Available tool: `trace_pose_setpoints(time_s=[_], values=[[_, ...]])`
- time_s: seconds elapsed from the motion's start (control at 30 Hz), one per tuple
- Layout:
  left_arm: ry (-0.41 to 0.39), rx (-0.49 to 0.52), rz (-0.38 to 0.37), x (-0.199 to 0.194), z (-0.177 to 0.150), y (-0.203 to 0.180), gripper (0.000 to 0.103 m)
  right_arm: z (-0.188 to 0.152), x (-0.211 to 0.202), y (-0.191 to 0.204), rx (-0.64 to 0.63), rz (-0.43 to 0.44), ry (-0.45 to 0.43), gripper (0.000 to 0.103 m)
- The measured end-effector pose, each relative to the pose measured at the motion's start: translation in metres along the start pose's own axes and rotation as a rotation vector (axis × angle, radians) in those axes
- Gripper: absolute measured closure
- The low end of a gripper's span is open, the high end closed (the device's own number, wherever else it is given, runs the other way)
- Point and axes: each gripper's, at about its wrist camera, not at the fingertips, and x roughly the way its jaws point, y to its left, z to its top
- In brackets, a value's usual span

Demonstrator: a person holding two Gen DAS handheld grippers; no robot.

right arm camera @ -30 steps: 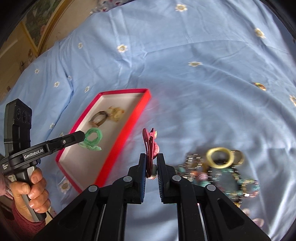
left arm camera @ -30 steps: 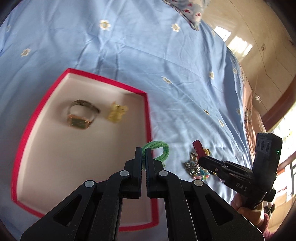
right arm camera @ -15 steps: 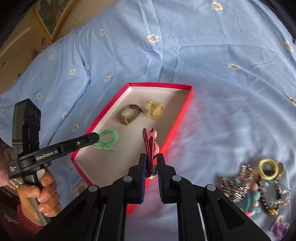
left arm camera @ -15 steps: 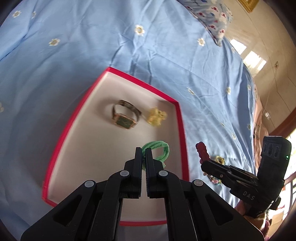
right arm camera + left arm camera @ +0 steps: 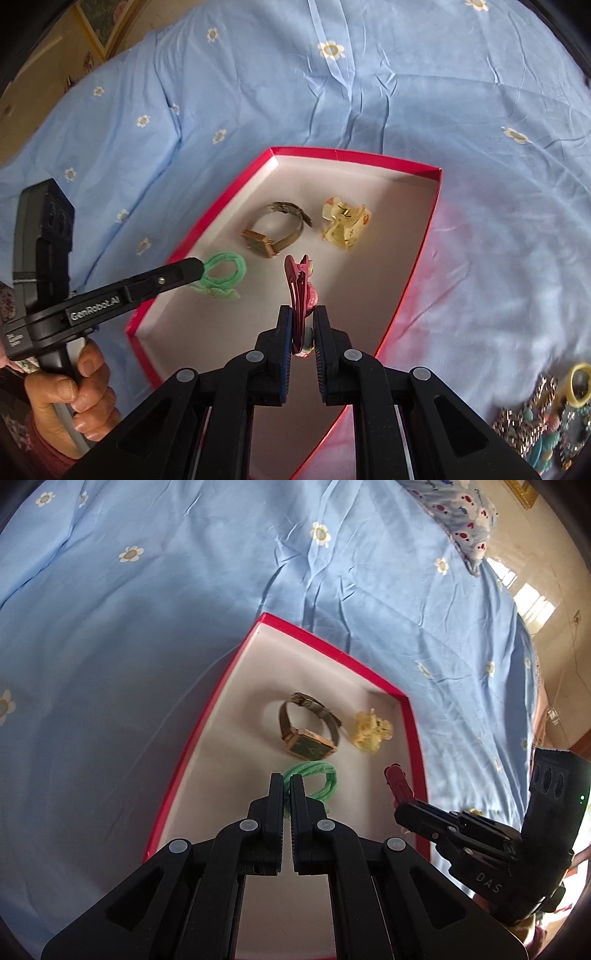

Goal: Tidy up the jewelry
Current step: 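Carry the green hair tie and pink clip into the red box and release both, then move both open tools back over the remaining jewelry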

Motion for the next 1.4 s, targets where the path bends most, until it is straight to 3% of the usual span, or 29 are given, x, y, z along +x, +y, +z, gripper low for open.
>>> trace_pose_setpoints(time_s=[0.57, 0.93, 1.1, 1.17, 1.4], values=[[0.037, 0.0, 0.043, 0.018, 0.001, 0.007, 0.099, 0.006, 0.028, -0.001, -0.041, -0.053, 0.039, 0.091], [0.039, -0.007, 0.051, 0.014, -0.002, 0.006, 0.08, 0.006, 0.026, -0.001, -0.026, -0.033, 0.033, 0.087], [-0.008, -0.009, 0.039, -0.005, -0.006, 0.001, 0.059, 0.003, 0.013, -0.001, -0.011, -0.019, 0.012, 0.083], [-0.02, -0.011, 0.029, -0.013, -0.008, 0.0, 0.059, 0.0, 0.003, -0.002, -0.005, -0.01, -0.004, 0.076], [-0.029, -0.016, 0.0, -0.03, -0.022, -0.011, 0.059, -0.019, -0.044, -0.02, 0.055, -0.002, -0.068, 0.07]])
